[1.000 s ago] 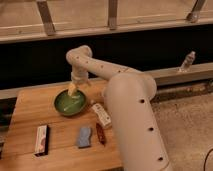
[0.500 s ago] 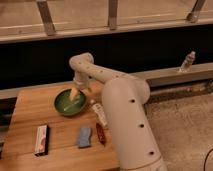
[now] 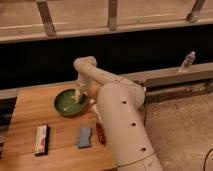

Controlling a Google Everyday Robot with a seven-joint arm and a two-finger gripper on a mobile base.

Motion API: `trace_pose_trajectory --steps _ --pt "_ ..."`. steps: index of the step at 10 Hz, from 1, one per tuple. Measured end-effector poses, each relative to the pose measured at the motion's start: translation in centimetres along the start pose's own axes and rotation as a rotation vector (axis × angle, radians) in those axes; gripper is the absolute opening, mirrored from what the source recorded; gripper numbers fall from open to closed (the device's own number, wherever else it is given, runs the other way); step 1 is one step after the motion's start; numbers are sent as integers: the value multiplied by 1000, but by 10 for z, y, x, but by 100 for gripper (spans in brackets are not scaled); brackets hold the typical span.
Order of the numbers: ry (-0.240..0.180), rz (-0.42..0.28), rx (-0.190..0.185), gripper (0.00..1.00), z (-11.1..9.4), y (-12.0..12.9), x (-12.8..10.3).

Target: Pick up the ceramic bowl

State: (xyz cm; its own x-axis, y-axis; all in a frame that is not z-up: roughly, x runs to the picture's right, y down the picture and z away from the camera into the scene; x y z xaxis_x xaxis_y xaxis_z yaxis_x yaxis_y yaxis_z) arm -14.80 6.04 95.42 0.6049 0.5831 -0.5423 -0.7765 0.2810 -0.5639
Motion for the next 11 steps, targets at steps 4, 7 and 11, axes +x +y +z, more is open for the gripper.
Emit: trace_pose_trajectory --steps 4,7,11 --pt "-55 0 -27 2 -18 6 7" --pt "-160 -33 -125 0 -46 12 11" --pt "-310 -80 -147 0 -121 22 9"
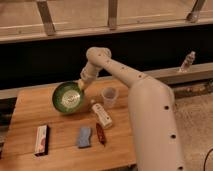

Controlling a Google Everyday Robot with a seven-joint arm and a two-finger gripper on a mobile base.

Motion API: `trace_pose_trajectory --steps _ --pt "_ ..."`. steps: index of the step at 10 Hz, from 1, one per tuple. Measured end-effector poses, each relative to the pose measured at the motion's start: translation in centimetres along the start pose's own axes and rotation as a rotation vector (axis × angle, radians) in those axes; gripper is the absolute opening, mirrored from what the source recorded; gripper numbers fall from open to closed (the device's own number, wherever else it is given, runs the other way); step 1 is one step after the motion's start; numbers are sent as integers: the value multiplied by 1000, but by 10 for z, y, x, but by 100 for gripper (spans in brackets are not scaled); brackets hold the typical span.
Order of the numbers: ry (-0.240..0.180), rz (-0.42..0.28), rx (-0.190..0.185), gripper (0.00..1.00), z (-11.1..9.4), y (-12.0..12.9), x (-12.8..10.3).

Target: Pick up the ceramic bowl

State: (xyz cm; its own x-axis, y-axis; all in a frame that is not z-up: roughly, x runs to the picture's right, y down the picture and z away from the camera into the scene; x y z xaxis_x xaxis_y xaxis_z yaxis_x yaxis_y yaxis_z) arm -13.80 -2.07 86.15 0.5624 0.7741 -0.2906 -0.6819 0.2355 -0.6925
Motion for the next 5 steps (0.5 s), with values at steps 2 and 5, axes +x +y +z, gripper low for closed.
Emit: trace_pose_trajectory --steps 2,5 --pt "-97 -32 19 0 -53 7 -18" --pt "-184 -49 17 0 -86 6 -24"
